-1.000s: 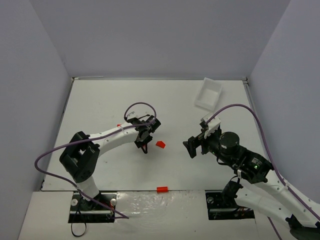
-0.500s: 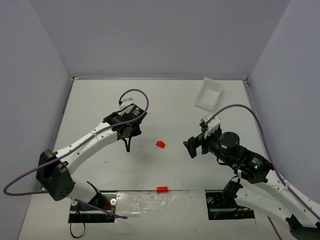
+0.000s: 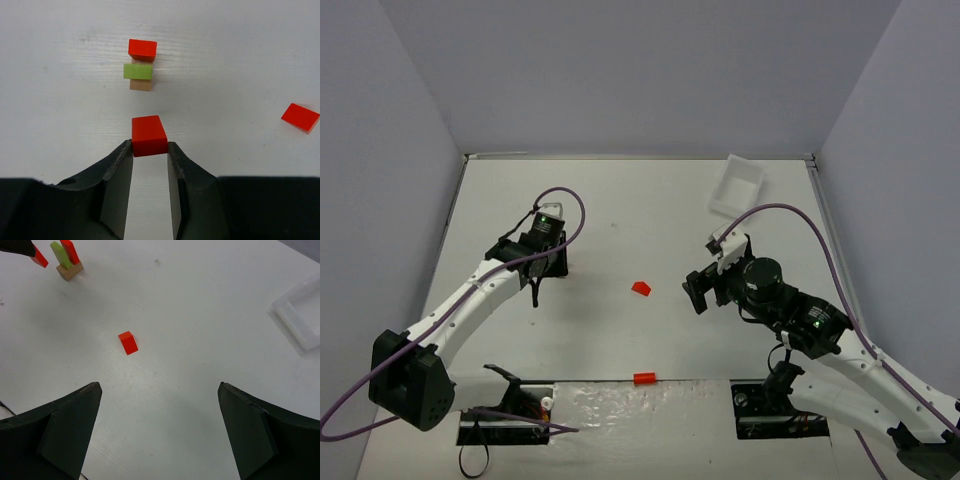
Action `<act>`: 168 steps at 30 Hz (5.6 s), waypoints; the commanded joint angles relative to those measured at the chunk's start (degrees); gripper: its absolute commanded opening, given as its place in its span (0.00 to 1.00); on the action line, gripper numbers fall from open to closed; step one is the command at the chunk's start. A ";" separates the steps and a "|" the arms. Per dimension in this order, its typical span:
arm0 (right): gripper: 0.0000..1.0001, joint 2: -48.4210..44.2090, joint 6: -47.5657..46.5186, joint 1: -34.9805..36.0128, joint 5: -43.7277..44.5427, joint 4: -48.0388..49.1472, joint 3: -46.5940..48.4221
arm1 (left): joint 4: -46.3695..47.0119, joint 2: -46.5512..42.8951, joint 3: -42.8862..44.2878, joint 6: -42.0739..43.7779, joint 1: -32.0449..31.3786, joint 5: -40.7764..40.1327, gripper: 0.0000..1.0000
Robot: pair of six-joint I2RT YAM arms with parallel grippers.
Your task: Build the wood block tower
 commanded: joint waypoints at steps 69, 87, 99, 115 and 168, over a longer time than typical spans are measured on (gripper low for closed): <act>1.00 7.76 1.38 -0.39 5.72 4.20 3.20 | 19.19 6.52 -5.44 13.45 10.71 14.77 0.00; 1.00 8.24 1.53 -0.39 5.30 4.57 3.11 | 18.61 7.80 -4.24 14.33 10.71 13.09 0.00; 1.00 8.12 1.73 -0.43 4.98 4.67 2.76 | 18.99 8.14 -4.20 13.85 10.62 13.55 0.08; 1.00 8.20 2.00 -0.39 4.31 4.81 2.50 | 18.05 7.90 -3.94 13.71 10.62 12.48 0.34; 1.00 8.91 1.73 -0.39 3.95 4.81 2.14 | 3.55 20.94 16.30 0.71 10.18 6.93 0.66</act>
